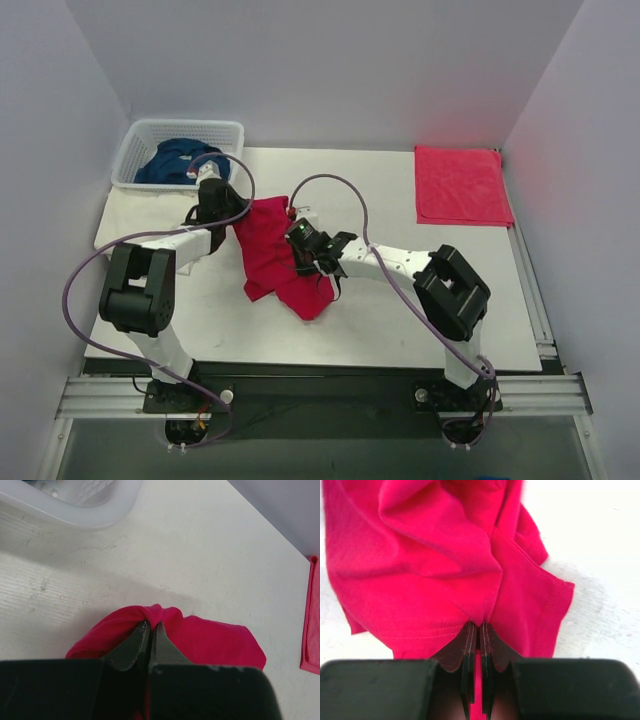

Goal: Fold and stack the t-shirts
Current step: Flatten out the tshirt

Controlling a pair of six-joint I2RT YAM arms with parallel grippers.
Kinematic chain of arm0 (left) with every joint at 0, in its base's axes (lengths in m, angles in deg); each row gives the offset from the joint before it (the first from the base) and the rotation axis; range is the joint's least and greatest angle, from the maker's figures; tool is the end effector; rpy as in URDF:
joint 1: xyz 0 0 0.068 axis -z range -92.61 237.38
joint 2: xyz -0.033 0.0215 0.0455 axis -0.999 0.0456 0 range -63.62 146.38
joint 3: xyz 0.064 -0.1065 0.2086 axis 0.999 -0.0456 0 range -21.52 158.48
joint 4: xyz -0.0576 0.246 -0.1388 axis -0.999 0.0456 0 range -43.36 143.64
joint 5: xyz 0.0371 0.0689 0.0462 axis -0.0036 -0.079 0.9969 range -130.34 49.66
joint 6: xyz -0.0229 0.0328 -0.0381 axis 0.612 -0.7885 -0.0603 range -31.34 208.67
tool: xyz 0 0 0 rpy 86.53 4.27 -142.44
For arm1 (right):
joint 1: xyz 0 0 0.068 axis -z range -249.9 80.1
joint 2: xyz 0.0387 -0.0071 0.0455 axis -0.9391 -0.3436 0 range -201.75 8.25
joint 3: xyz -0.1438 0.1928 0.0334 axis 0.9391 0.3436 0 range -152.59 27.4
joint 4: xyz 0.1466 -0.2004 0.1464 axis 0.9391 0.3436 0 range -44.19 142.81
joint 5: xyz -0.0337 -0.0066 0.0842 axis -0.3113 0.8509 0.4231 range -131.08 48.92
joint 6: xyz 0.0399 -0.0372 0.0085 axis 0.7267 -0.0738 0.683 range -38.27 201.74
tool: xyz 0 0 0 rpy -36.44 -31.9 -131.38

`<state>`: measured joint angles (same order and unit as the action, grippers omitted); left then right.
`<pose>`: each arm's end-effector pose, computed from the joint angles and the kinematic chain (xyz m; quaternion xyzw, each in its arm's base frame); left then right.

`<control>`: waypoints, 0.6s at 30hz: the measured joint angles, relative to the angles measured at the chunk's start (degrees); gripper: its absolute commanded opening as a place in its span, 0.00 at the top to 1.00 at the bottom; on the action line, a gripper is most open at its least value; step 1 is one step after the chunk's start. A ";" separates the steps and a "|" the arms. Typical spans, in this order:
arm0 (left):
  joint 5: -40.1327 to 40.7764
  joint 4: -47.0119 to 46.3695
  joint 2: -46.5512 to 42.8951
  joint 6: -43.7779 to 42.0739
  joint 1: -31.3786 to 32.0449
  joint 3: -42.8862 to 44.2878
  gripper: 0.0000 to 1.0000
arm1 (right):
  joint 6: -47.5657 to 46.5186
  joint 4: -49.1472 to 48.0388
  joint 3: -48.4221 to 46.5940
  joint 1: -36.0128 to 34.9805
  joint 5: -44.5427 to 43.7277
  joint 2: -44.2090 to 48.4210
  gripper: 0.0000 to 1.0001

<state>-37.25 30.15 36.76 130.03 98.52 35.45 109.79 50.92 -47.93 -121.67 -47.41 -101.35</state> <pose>0.3940 -0.0754 0.1477 -0.2358 0.8188 -0.2106 0.4791 0.2779 0.3461 0.1580 -0.1623 0.8882 0.2356 0.3595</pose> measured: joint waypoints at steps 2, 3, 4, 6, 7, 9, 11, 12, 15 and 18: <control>-0.44 0.02 -0.02 -0.02 -0.44 -0.28 1.00 | -0.02 0.66 0.00 0.00 -1.25 0.24 1.00; -0.68 0.22 -0.11 -0.02 -0.68 -0.39 1.00 | -0.04 1.20 0.00 -0.04 -2.14 0.66 1.00; -1.40 0.52 -0.28 -0.04 -0.90 -0.42 1.00 | -0.17 2.12 0.00 -0.11 -3.21 1.36 1.00; -3.87 1.36 -0.96 -0.07 -1.99 -0.42 1.00 | -0.68 4.24 0.15 -0.33 -5.90 4.00 1.00; -5.14 1.75 -1.51 -0.11 -2.54 -0.42 0.98 | -0.98 5.22 0.26 -0.39 -7.28 6.08 1.00; -7.50 3.06 -3.23 -0.55 -3.52 -0.48 0.75 | -2.08 7.15 0.31 -0.42 -10.27 11.34 1.00; -9.18 4.31 -6.05 -1.55 -4.02 -1.03 0.41 | -3.61 8.15 0.17 -0.39 -13.22 17.64 1.00; -9.73 4.74 -7.87 -2.08 -4.04 -1.60 0.33 | -4.48 8.81 -0.22 -0.20 -14.73 20.76 1.00; -10.54 4.76 -15.10 -2.21 -2.97 -5.05 0.20 | -7.34 9.97 -3.61 1.31 -18.29 27.65 1.00; -10.49 4.66 -22.60 -2.60 -0.44 -9.11 0.19 | -9.94 10.12 -7.45 3.87 -21.00 30.62 1.00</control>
<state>-47.74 34.80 14.16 127.43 98.08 26.34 99.84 61.04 -55.38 -117.80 -68.41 -70.73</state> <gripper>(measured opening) 0.807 0.045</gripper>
